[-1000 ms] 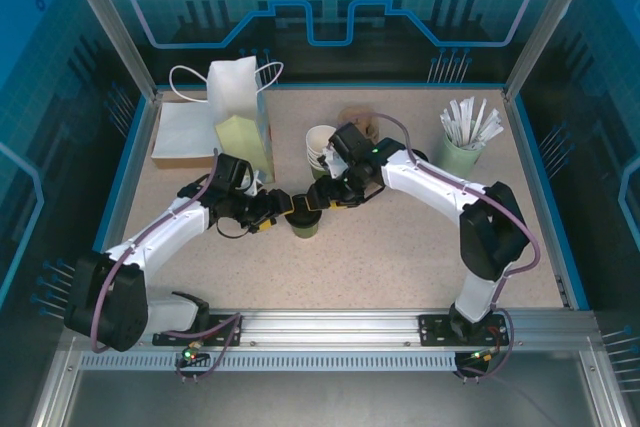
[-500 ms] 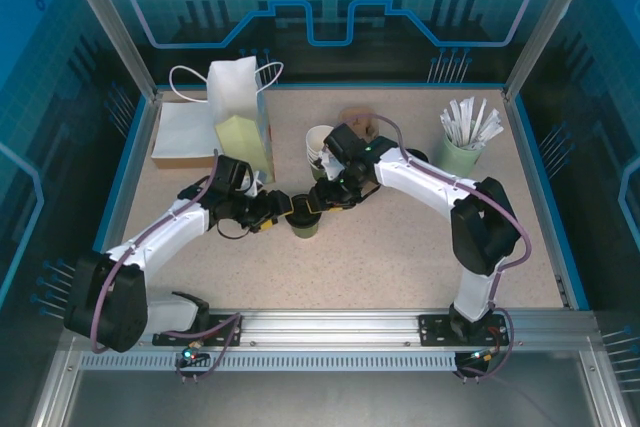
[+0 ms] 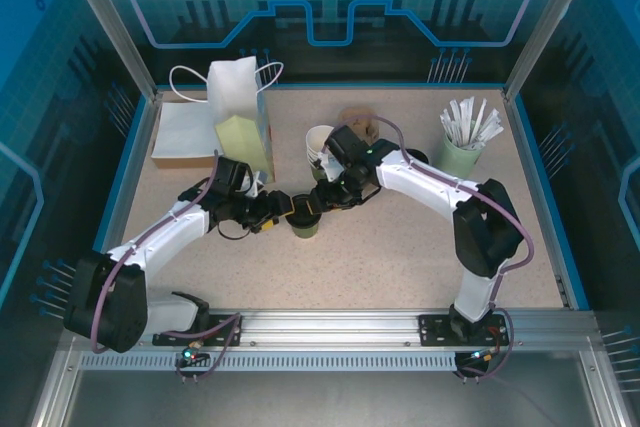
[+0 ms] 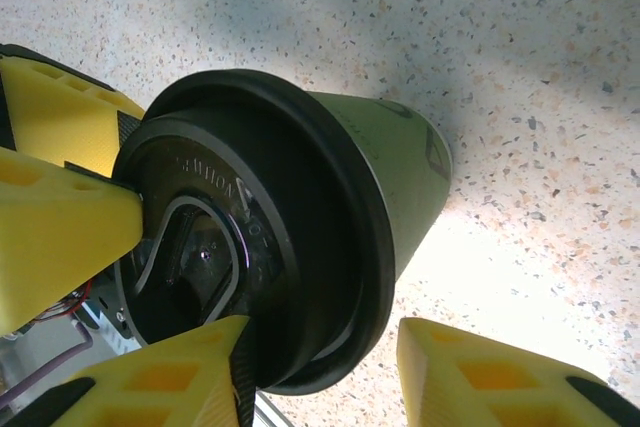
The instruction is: Pack the takeout coffee
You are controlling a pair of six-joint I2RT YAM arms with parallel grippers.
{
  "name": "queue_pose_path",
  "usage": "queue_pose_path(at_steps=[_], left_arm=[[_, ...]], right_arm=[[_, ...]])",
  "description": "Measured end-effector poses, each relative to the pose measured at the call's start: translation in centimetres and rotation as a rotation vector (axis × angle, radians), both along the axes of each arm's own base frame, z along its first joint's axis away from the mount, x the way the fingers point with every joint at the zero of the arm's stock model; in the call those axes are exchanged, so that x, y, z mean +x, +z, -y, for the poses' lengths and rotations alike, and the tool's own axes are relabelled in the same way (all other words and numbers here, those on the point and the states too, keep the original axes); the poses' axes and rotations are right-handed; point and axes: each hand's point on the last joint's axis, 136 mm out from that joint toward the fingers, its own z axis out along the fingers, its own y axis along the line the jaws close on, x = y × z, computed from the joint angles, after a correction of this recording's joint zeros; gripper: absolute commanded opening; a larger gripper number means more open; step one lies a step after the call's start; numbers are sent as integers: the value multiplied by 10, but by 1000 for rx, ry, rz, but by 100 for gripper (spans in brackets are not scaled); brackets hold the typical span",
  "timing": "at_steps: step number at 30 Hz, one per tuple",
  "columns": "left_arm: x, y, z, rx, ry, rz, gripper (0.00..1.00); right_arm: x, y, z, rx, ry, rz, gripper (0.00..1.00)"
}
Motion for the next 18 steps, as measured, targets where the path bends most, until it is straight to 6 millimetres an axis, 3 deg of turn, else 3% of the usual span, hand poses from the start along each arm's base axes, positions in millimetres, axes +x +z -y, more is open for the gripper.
queue_pose_path(at_steps=[6,11,14,18], left_arm=[[-1,2,-3,21,13,-25,78],[4,15,-3,20,24,-20,84],[11,30,-2,12,33,18,86],[12,51,-14,49,81,100,96]], right_arm=[[4,6,6,-49,2,33,60],[10,12,13,-87,0,81,81],[11,20,18,-107,7,123,99],[6,34,16,-165,53,206,100]])
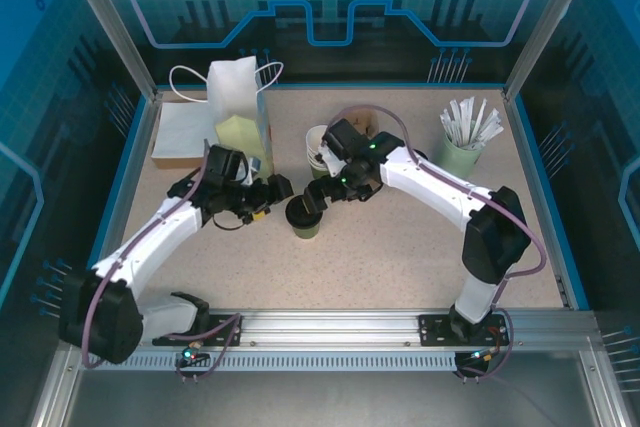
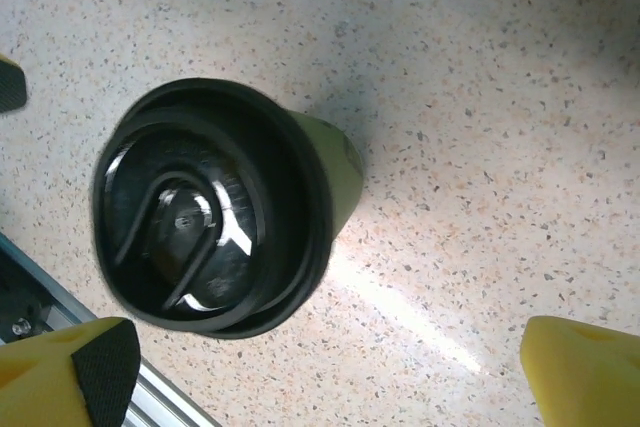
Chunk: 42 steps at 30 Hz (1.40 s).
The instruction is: Pack the takeout coffee
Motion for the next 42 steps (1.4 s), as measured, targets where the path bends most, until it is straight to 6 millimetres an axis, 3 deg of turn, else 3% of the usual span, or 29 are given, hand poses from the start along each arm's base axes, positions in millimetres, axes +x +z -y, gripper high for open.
queue_pose_path(at_steps=[6,10,20,42], left_arm=[[-11,46,-46,111,164,197,99],[-22,65,-69,156,249,282,99],[-35,51,-89,254,291,247,99],[-38,49,-92,273,296,243,99]], right_arm=[[-14,16,-25,-74,109,89,100],[-11,10,-40,-136,156,119,100],[-10,-16,-53,-230,231,83,100],[-13,-52,-59,-297,282,31,97]])
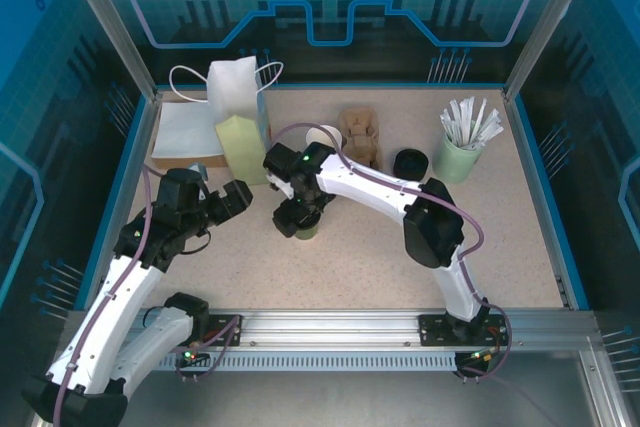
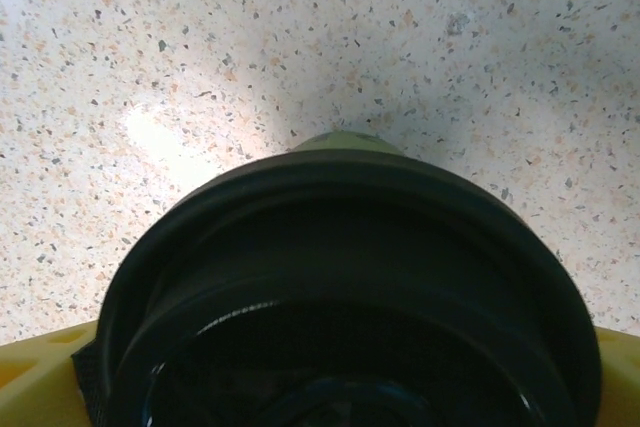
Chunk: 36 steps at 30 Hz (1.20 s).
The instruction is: Pack the takeout coffee
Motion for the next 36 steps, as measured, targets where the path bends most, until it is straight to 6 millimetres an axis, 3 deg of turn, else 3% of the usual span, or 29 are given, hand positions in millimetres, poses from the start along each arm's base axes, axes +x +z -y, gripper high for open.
queue_pose_path(at_steps=[11,16,19,24,30,36], left_arm=[[0,-1,0,0,0,-2,99],[0,-1,0,1,0,-2,99],[0,-1,0,1,0,-3,99],[0,-2,0,2,0,-5,99],[1,-3,0,3,0,-10,99],[2,-5,1,4,0,-19,99]], right_arm=[[1,-3,4,-14,-2,9,88],[-9,6,27,-18,-32,6,88],[-13,20,54,-5,-81,10,88],[-10,35,129,9,-247,19,87],[1,31,230,-12,-514,12,87],[16,29,300,-11,-721,23,86]])
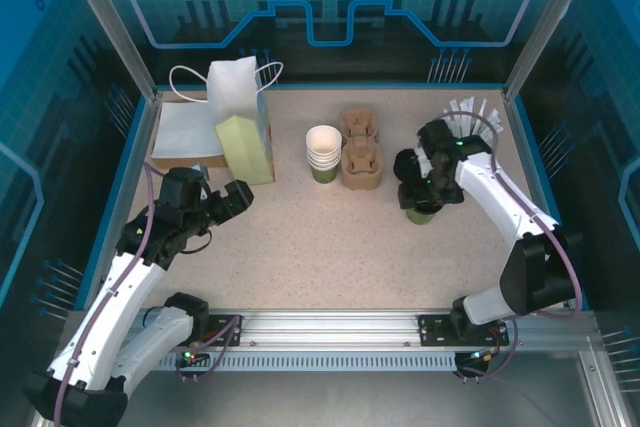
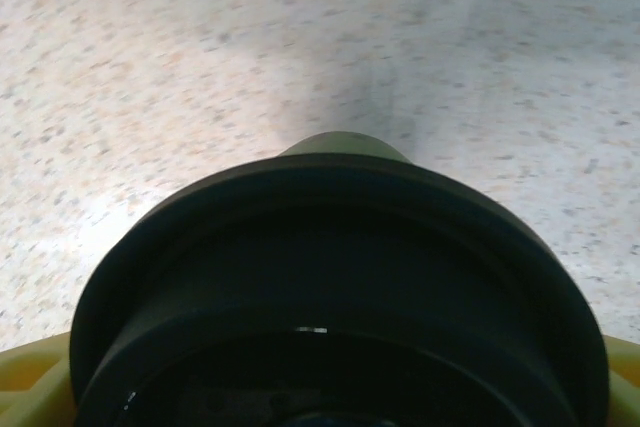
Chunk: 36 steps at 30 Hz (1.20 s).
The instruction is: Pack the takeout coffee
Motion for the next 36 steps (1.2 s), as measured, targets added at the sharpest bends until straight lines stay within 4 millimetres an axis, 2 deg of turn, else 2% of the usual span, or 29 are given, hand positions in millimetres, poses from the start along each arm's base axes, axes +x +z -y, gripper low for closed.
queue_pose_path(at_steps=[3,5,12,18,22,27,32,36], left_arm=[[0,0,0,0,0,-1,99],[0,0,0,0,0,-2,99],[1,-2,0,3,0,-9,99],[1,-4,0,4,0,-15,99],[1,-4,0,4,-1,-16,99],[2,-5,0,6,-1,-23,99],[2,-5,1,6,-1,-23,99],[2,-6,1,6,0,-24,98]], right_arm=[[7,-4,25,2,-75,8,87],[10,-6,35,1,-101,8,87],[20,-24,51,11,-137,-14,87],[20,-36,54,17,-138,-36,90],[20,-38,54,19,-131,-34,100],[15,-42,56,14,-132,-49,100],[14,-38,56,14,-132,-37,100],[9,-24,55,21,-136,7,100]])
